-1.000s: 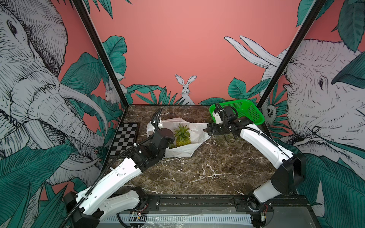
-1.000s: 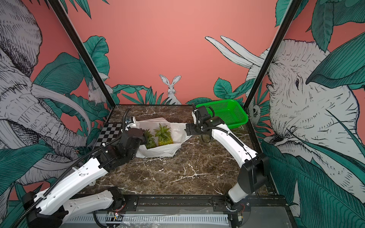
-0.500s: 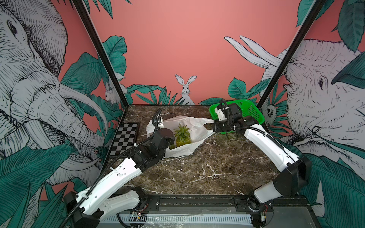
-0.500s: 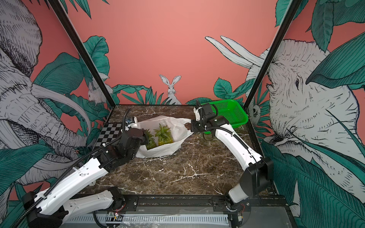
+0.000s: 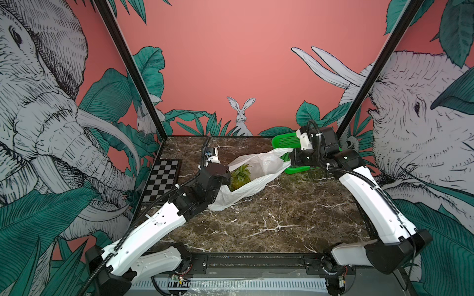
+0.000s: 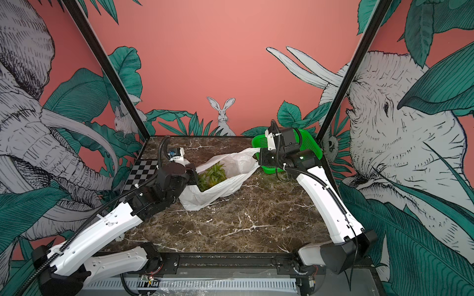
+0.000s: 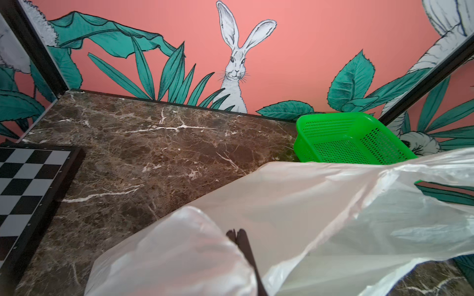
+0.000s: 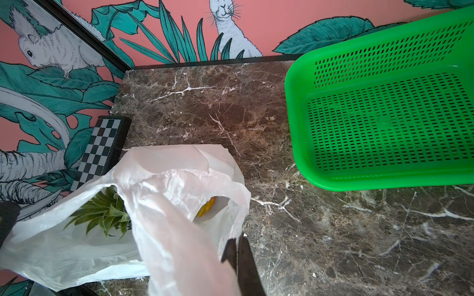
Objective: Place the pineapple into a plastic bag & tie a knot
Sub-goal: Adjust the plastic bag at the center of the board.
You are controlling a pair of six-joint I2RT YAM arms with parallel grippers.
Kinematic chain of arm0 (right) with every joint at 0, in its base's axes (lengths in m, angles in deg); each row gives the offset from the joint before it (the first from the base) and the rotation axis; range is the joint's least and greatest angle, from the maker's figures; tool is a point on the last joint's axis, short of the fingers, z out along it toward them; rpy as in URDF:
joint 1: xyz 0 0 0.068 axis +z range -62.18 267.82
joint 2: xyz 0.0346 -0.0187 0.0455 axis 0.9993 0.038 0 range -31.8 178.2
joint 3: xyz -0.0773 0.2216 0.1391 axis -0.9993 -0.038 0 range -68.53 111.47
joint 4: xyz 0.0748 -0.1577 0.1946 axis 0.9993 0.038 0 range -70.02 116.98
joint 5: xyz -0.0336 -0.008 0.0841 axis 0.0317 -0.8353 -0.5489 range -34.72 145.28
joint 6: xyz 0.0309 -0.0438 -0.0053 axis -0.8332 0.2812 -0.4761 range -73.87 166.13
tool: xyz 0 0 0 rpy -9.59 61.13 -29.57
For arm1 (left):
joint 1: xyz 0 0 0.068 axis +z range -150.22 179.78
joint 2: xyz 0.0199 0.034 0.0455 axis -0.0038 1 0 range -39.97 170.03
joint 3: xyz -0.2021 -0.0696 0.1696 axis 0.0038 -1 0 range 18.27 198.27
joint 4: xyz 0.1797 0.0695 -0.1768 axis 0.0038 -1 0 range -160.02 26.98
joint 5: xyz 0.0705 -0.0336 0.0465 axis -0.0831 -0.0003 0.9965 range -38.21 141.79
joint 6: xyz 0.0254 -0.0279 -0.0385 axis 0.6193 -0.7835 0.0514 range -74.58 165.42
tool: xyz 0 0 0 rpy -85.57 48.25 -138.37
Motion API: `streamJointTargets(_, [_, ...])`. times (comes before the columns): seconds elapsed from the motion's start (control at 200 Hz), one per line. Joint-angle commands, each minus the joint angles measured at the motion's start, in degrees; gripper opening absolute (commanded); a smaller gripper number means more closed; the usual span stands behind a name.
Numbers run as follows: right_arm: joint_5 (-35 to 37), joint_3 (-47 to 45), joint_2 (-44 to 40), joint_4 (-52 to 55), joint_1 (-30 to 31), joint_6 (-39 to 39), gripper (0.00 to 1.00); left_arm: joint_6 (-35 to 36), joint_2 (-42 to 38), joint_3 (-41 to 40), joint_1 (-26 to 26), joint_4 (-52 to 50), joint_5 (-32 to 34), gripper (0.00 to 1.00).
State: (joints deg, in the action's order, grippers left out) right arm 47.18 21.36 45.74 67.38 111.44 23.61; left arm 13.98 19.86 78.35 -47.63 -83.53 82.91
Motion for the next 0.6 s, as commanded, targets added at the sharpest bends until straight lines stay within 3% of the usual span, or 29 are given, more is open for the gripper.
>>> streamJointTargets(0.0, [2.09, 2.09, -2.89, 1.92, -0.42, -0.15, 0.00, 0.73, 0.27, 2.10, 0.32, 3.15, -1.75, 0.00])
streamJointTargets(0.595, [1.99, 11.78, -4.98, 5.50, -0.50, -1.48, 0.00, 4.12, 0.14, 6.02, 0.47, 3.64, -0.63, 0.00])
